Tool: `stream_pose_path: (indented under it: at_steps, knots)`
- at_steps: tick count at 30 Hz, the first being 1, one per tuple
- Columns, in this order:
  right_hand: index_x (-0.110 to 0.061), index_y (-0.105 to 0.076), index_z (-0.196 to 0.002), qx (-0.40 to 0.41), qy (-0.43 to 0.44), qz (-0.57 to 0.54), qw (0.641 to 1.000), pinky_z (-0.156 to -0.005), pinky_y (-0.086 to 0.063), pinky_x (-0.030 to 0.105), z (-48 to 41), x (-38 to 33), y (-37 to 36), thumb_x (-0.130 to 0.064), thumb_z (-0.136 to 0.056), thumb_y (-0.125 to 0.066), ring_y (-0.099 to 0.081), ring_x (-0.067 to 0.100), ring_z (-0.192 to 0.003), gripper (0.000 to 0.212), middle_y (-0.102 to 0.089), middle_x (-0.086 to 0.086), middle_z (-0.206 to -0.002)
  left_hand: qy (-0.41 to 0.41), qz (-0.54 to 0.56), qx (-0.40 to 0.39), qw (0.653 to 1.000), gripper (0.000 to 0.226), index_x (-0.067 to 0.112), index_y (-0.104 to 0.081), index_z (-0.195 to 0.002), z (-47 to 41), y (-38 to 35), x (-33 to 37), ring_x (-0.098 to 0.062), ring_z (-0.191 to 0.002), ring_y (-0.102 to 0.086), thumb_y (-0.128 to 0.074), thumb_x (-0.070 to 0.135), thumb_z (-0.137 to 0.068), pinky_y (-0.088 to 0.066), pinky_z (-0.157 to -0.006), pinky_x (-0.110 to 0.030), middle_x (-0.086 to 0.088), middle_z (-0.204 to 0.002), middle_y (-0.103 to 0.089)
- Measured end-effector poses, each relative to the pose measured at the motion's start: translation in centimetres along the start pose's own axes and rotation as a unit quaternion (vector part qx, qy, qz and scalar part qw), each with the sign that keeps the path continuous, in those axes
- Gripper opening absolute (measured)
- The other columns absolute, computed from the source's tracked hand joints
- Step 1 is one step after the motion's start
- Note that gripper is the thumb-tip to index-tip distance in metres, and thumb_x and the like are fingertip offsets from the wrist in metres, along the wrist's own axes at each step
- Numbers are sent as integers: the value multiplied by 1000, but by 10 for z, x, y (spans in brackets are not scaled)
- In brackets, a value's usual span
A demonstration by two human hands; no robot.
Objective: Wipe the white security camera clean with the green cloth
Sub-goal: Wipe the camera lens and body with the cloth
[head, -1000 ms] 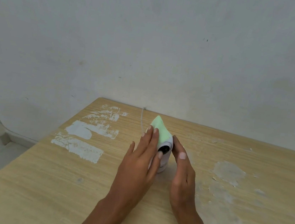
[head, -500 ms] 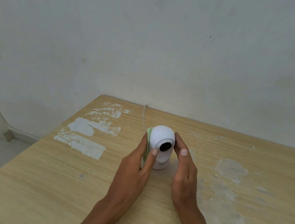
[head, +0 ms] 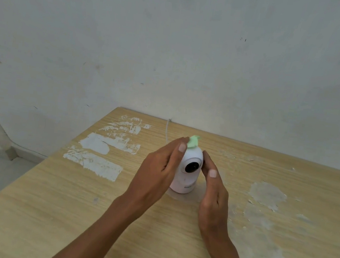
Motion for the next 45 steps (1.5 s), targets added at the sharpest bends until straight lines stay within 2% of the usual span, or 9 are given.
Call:
stream_pose_path:
  at_steps: [8,11,13,18,23,27,31,37,45]
  knots:
    - [-23,-49,-149,2,-1,3,1000,-112,-35,11,1,-1,0,-47,-105,-27,-43,-2,-143,55,-54,-15,-151,64,17,-4,998,73,48,-18,-161,46,-18,-11,42,-120,-31,-24,79,-95,-29,-98,9,63,-125,-39]
    - [-24,-50,-149,-1,-2,9,1000,-109,-35,7,1,-2,-1,-49,-103,-27,-44,-4,-141,56,-54,-15,-150,76,-9,-29,997,80,47,1,-162,60,-30,-8,21,-149,-16,-19,80,-92,-16,-128,-24,39,-164,-11]
    - [-24,-50,-148,-3,-4,6,1000,-108,-35,6,1,-1,0,-49,-103,-27,-44,-5,-141,57,-55,-16,-150,73,-54,-50,995,76,51,14,-156,64,-36,-6,16,-153,8,-14,79,-91,0,-132,-37,33,-168,12]
    - [-25,-48,-150,-15,-3,2,1000,-114,-36,16,0,-1,-1,-45,-105,-27,-44,-1,-143,53,-54,-15,-151,5,-168,-50,985,75,41,19,-157,51,-36,5,11,-151,27,-7,71,-93,11,-128,-37,27,-165,31]
    - [-25,-49,-149,-12,-4,7,1000,-111,-37,12,0,0,0,-44,-105,-26,-45,-3,-141,53,-54,-15,-151,31,-148,-54,987,80,43,26,-154,58,-41,2,13,-150,27,-7,78,-90,15,-124,-30,35,-155,42]
    - [-27,-50,-148,-8,-9,1,1000,-106,-36,5,0,1,0,-41,-106,-27,-45,-7,-140,50,-54,-20,-149,94,-105,-59,988,83,39,28,-154,68,-47,-4,8,-152,24,-20,71,-94,11,-129,-33,26,-164,31]
    - [-26,-50,-148,-5,-11,-3,1000,-106,-36,5,0,1,0,-48,-103,-27,-45,-5,-140,55,-54,-17,-150,156,-101,-85,979,83,29,16,-164,76,-49,-13,-16,-161,12,-27,64,-102,2,-131,-36,15,-173,14]
    - [-22,-49,-149,-5,-10,-3,1000,-107,-37,6,0,1,0,-50,-102,-27,-45,-4,-141,59,-54,-13,-151,120,-132,-83,981,70,22,-16,-165,71,-39,-9,-19,-156,-32,-37,54,-106,-29,-125,-45,7,-169,-31]
    - [-22,-50,-149,-3,-17,-5,1000,-107,-36,6,0,0,0,-46,-104,-28,-45,-4,-140,56,-54,-14,-150,85,-175,-86,977,76,20,-2,-167,66,-37,-6,-16,-160,-22,-41,46,-108,-20,-129,-45,6,-174,-18]
Point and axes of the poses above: each hand's wrist, its own z-axis away from the middle knuckle, its own y-axis out of the back of the hand, x = y × z, the point moved 6 cm from there along -z, towards the middle knuckle
